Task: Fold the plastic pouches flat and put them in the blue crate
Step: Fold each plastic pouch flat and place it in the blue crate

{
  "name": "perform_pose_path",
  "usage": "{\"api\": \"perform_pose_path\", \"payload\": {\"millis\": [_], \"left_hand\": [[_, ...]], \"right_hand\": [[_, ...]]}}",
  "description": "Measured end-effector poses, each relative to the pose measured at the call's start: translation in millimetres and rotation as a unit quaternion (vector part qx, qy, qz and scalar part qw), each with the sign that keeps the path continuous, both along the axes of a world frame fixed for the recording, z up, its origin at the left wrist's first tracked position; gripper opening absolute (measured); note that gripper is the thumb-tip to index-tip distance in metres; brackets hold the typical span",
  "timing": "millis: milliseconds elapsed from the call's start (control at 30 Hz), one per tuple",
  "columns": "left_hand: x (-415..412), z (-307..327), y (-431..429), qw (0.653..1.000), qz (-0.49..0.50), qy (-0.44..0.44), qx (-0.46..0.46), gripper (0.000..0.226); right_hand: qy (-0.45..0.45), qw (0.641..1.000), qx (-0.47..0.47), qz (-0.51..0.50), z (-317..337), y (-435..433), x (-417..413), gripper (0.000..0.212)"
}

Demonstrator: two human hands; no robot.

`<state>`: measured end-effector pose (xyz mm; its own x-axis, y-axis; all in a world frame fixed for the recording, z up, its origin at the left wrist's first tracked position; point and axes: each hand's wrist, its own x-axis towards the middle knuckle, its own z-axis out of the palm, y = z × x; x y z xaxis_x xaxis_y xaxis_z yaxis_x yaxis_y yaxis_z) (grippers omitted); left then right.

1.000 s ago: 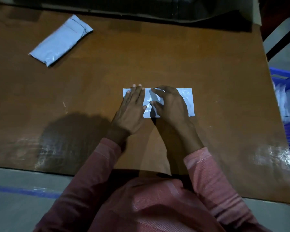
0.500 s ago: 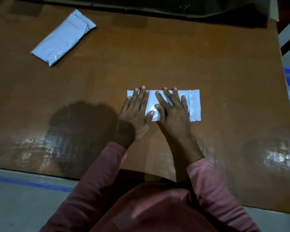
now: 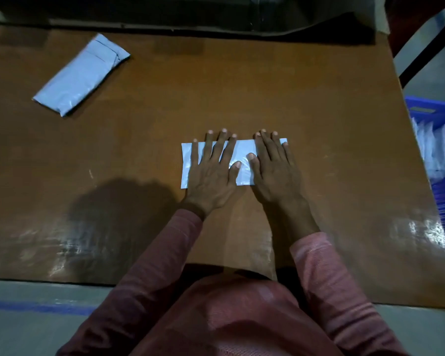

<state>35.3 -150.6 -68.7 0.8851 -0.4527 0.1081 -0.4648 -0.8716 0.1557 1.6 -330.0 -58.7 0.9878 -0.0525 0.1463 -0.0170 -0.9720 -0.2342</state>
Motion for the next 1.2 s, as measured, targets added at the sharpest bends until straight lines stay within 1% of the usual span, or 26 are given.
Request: {"api": "perform_pose_path", "payload": {"millis": [67,500,600,667,733,800,833,933,1033,1100,1167,1200], "left_hand": [[1.7,-2.0,0.3,1.0,0.002,0.0,0.004,0.061],[6.7,1.0,1.5,0.999,-0.01,0.021,0.04,0.06],[5.6,5.3,1.3,0.998,-0.013,0.048,0.026,0.062],[7.4,7.0,2.1,0.998,-0.012,0.063,0.015,0.064],[9.6,9.5,6.7,0.996,-0.007,0.081,-0.019,0.068],[15.6,18.1,13.8,0.99,0.001,0.119,-0.075,0.074],[19.7,24.9,17.5,0.988,0.003,0.123,-0.094,0.076],[30.0,45.2,24.7,0.99,-0.014,0.105,-0.088,0.081],[35.5,52.0,27.7,0.988,-0.02,0.125,-0.087,0.082],[32.3,49.2,30.3,0.99,-0.018,0.1,-0.095,0.077],[20.5,46.3,34.6,0.991,-0.019,0.039,-0.129,0.061],[11.8,44.8,36.6,0.989,-0.018,0.007,-0.148,0.053]], "right_hand": [[0.006,1.0,-0.021,-0.001,-1.7,2.4,-0.4,0.059],[0.04,0.998,-0.046,-0.027,-4.4,6.0,4.8,0.059],[0.058,0.997,-0.05,-0.017,0.0,5.0,3.5,0.059],[0.07,0.997,-0.034,-0.002,2.7,3.0,4.7,0.059],[0.081,0.997,0.004,0.013,6.7,-0.3,7.2,0.06],[0.09,0.995,0.043,0.027,13.9,-5.1,12.0,0.063],[0.088,0.994,0.048,0.04,19.4,-8.4,15.9,0.066],[0.119,0.987,0.055,0.095,40.5,-14.6,29.9,0.075],[0.145,0.98,0.05,0.123,56.9,-11.9,37.1,0.076],[0.127,0.985,0.03,0.115,62.3,-9.3,31.8,0.072],[0.089,0.991,0.029,0.092,62.8,-3.0,17.2,0.063],[0.072,0.993,0.045,0.076,63.2,1.7,8.0,0.057]]}}
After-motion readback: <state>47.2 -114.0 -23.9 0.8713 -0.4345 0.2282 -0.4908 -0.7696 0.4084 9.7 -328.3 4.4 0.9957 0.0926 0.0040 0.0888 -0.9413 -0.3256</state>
